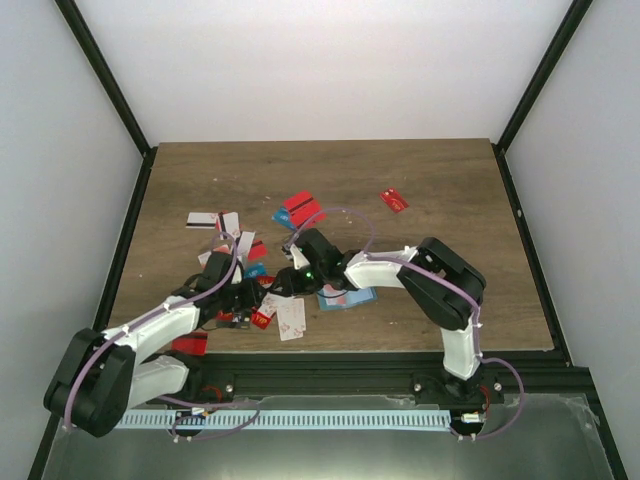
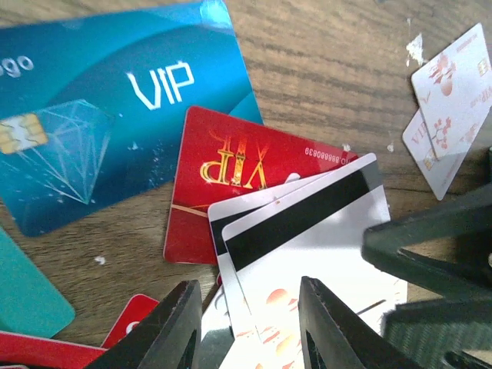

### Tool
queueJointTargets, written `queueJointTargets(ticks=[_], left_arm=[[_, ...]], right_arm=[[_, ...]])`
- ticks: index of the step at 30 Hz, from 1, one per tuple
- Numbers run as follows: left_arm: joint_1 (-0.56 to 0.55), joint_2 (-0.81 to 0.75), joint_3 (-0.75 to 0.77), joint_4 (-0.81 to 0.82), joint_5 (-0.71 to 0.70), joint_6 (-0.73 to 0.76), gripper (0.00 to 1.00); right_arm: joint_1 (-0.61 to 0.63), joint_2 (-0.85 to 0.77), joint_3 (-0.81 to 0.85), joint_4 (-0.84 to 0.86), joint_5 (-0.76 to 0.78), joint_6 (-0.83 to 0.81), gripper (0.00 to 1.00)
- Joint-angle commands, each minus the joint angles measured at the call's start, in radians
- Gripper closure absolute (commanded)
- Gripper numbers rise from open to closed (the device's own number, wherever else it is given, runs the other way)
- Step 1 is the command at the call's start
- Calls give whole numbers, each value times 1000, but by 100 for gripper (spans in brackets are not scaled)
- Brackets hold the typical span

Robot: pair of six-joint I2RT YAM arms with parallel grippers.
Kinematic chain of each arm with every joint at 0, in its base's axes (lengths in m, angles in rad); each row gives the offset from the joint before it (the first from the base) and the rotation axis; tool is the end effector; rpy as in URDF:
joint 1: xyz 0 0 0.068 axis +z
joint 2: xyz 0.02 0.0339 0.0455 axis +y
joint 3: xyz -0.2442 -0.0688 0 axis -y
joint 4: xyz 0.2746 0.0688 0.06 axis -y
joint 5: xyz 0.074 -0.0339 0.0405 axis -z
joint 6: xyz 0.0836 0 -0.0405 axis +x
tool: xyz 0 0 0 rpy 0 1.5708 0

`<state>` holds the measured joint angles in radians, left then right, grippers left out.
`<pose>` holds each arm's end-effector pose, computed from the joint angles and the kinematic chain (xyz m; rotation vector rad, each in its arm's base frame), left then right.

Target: Put the credit cards into the card holder

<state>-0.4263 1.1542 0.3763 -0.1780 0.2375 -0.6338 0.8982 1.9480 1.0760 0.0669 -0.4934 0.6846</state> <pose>0.2181 -0.1207 0.0600 -0.1741 2.6386 -0.6962 0.2399 0.3648 0.0625 -0.5537 2.6251 1.2371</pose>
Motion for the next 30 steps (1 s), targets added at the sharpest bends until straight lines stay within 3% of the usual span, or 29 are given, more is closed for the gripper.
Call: queueJointTargets(ticks=[1,30], left_arm=[[-3,-43,29,-67,-53,6,63],[-34,-33,91,-85,-30,33,61]], right_arm=[[11,-70,14,-82,54,-52,54],[11,34,85,-278,290,-137,55]])
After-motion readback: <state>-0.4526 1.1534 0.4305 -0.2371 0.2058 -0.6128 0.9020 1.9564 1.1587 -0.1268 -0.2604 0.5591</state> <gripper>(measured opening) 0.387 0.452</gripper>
